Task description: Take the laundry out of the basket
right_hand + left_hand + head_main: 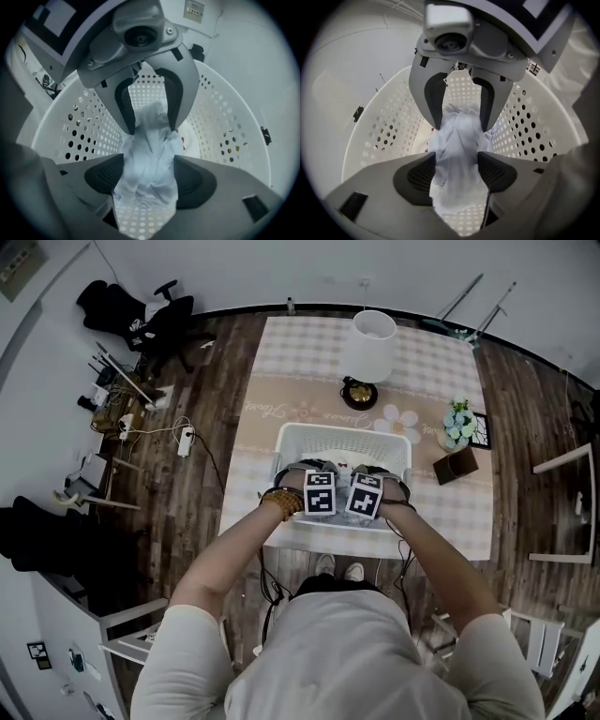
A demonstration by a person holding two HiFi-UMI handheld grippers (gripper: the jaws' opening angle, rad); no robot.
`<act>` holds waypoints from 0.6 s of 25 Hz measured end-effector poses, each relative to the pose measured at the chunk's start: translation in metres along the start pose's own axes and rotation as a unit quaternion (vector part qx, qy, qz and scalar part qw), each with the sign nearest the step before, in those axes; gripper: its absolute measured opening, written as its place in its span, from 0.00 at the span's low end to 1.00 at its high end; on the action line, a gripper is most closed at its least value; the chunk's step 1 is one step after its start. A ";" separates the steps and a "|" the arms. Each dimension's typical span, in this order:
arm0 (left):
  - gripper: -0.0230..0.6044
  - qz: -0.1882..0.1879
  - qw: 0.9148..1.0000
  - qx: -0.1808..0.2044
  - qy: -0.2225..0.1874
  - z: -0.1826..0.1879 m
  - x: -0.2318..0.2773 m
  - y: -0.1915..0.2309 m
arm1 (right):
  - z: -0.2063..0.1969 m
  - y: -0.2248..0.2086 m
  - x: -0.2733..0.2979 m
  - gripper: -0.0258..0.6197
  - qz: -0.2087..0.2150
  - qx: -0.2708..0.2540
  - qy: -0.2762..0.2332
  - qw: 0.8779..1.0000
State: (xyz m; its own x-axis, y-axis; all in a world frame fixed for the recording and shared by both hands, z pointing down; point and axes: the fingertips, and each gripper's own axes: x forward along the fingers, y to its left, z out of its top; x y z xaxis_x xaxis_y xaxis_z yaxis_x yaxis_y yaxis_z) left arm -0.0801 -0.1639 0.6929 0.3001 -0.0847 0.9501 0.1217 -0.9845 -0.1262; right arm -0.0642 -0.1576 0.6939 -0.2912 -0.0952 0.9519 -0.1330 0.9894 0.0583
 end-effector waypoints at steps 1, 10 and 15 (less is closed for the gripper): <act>0.53 -0.002 1.000 -0.003 0.003 -0.002 0.005 0.000 | -0.004 0.001 0.007 0.60 0.004 -0.002 0.010 1.000; 0.53 -0.021 0.999 0.003 0.031 -0.020 0.056 -0.016 | -0.023 -0.003 0.055 0.60 0.011 0.004 0.040 0.999; 0.53 -0.015 0.999 0.010 0.037 -0.026 0.073 -0.011 | -0.027 -0.011 0.067 0.54 -0.005 -0.007 0.037 0.999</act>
State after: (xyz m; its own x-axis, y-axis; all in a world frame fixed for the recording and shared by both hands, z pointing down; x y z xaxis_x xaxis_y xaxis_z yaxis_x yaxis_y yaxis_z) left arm -0.0841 -0.1629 0.7705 0.2253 -0.0666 0.9720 0.1490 -0.9836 -0.1019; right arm -0.0570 -0.1720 0.7654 -0.2200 -0.0969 0.9707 -0.1225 0.9899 0.0711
